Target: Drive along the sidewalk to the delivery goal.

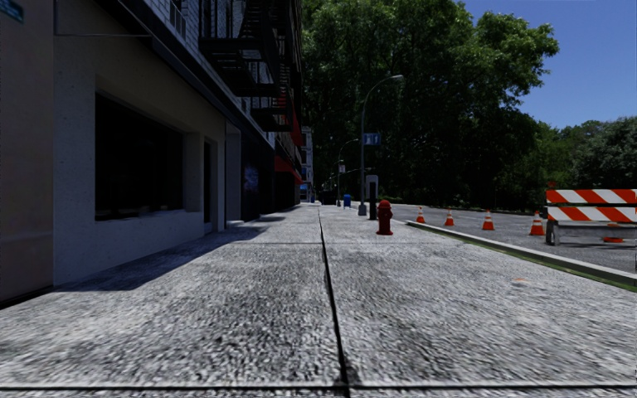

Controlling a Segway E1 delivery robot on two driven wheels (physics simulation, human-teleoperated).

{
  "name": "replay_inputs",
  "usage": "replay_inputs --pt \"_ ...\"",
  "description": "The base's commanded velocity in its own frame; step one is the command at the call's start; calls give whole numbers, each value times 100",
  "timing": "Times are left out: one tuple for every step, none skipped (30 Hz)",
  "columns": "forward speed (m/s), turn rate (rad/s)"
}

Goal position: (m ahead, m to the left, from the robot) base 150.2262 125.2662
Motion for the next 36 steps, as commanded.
replay_inputs --pt "191 0" --pt "191 0" --pt "191 0" --pt "191 0" --pt "191 0" --pt "191 0" --pt "191 0" --pt "191 0" --pt "191 0" --pt "191 0" --pt "191 0" --pt "191 0" --pt "191 0" --pt "191 0" --pt "191 0" --pt "191 0" --pt "191 0" --pt "191 0" --pt "191 0" --pt "191 0" --pt "191 0" --pt "191 0" --pt "191 0" --pt "191 0" --pt "191 0" --pt "191 0" --pt "191 0" --pt "191 0" --pt "191 0" --pt "191 0" --pt "191 0" --pt "191 0" --pt "191 0" --pt "191 0" --pt "191 0" --pt "191 0"
